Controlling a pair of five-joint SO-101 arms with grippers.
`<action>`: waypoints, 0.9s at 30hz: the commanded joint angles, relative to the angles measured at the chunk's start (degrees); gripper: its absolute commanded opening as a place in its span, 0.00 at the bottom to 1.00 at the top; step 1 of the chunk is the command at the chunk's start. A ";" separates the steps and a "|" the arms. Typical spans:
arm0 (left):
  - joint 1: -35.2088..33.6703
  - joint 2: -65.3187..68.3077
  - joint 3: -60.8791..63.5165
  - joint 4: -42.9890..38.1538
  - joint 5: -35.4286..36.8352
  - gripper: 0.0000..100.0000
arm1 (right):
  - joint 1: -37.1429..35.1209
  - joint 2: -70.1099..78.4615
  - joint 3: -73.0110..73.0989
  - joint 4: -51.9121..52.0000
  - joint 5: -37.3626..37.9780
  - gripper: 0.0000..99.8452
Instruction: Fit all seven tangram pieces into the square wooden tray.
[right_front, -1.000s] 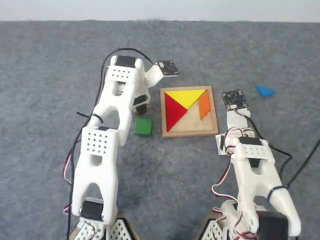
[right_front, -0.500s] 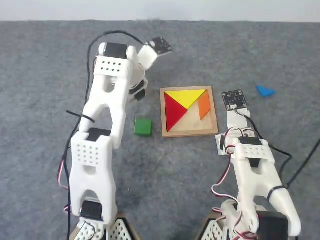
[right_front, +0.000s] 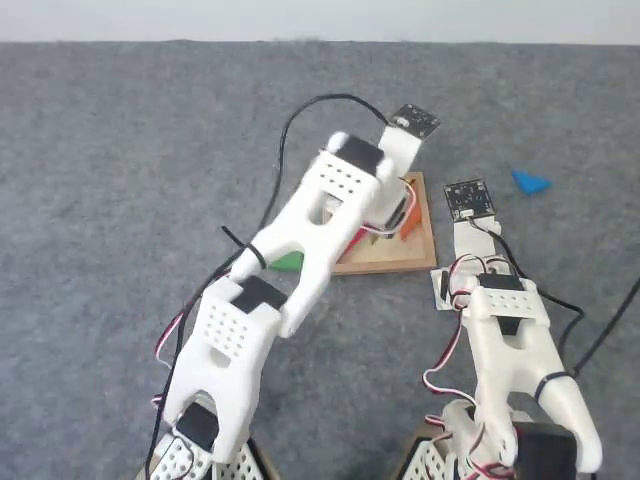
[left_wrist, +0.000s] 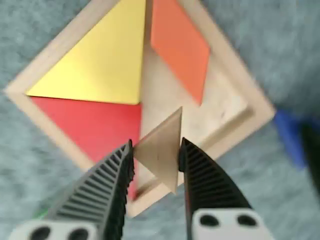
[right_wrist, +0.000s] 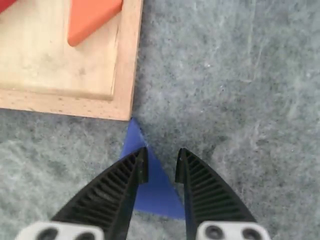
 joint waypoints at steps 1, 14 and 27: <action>0.44 -4.57 3.03 -9.58 10.29 0.09 | -0.31 -2.07 -0.18 -1.01 -0.53 0.12; 0.62 -4.48 8.22 -18.20 14.42 0.09 | -0.57 -1.98 -0.18 -0.92 -0.53 0.12; 1.05 -4.48 9.19 -21.89 17.67 0.14 | -0.57 -1.98 -0.18 -0.92 -0.35 0.12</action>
